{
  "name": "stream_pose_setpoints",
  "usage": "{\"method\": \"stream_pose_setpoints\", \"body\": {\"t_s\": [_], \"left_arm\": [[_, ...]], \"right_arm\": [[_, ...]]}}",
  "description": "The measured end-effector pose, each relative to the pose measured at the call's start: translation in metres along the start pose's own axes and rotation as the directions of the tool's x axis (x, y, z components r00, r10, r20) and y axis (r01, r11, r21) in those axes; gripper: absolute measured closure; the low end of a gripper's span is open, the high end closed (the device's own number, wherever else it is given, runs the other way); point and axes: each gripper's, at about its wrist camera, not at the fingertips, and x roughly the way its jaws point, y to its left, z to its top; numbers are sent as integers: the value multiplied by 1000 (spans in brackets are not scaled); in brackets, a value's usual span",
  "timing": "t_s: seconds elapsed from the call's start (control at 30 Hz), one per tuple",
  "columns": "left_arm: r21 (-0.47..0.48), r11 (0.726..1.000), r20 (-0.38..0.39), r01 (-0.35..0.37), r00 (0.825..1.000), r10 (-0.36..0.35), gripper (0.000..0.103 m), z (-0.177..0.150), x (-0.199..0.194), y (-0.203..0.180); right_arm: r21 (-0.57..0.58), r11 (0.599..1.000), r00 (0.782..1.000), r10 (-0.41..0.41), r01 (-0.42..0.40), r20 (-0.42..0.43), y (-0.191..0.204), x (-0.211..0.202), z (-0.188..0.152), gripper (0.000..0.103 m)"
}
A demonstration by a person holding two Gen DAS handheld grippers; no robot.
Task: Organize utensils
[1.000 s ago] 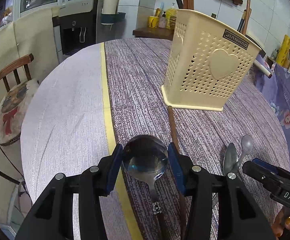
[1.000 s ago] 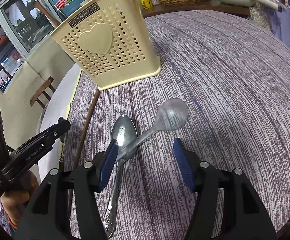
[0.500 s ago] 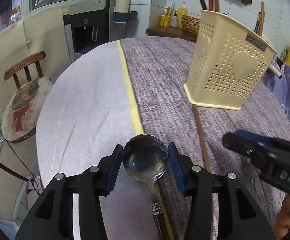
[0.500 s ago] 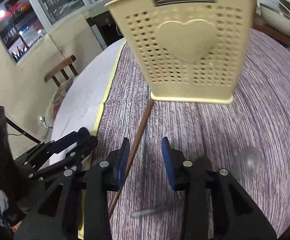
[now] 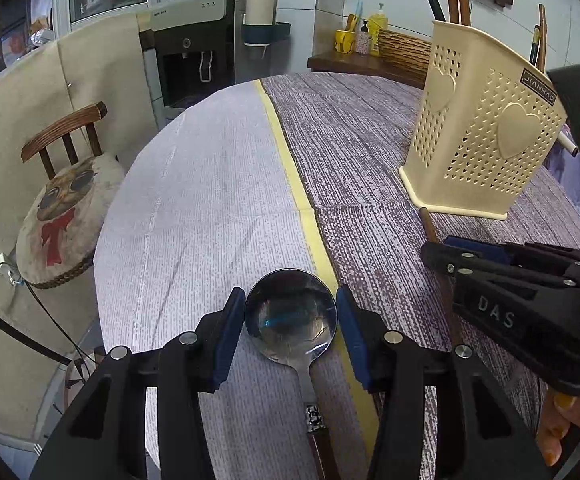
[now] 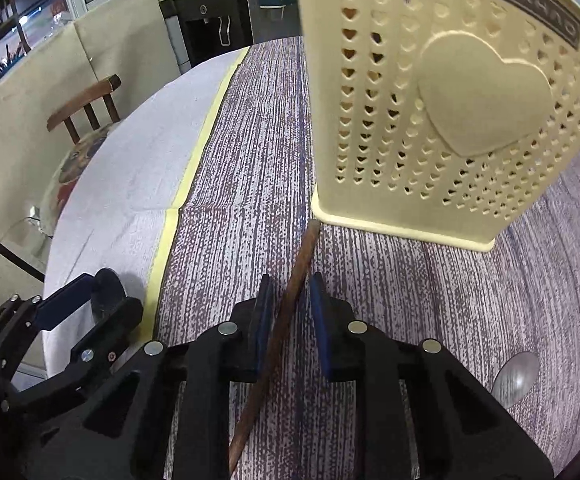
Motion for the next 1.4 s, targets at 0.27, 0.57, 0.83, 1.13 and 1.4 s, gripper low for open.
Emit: {"method": "stream_pose_setpoints", "body": {"t_s": [0.27,0.57,0.83,1.13,1.4], "left_arm": [[8,1000,4,-20,1000,20,56,0,0,-4],[6,1000,40,20,999,-20,56,5,-11,-11],[2,995,140,104,985,-103,56,19,-41,-20],[27,989,227,146,962,-149,56,34,-77,-31],[40,985,264,168,949,-173,57,40,-93,-33]], "right_arm": [[7,1000,1000,-7,7,4,1,2,4,93],[131,978,987,158,-160,20,-27,-14,-4,95],[112,964,958,218,-241,185,-46,-74,-9,95],[42,955,902,260,-292,346,-56,-143,-10,95],[-4,945,862,300,-327,408,-62,-180,-17,95]]}}
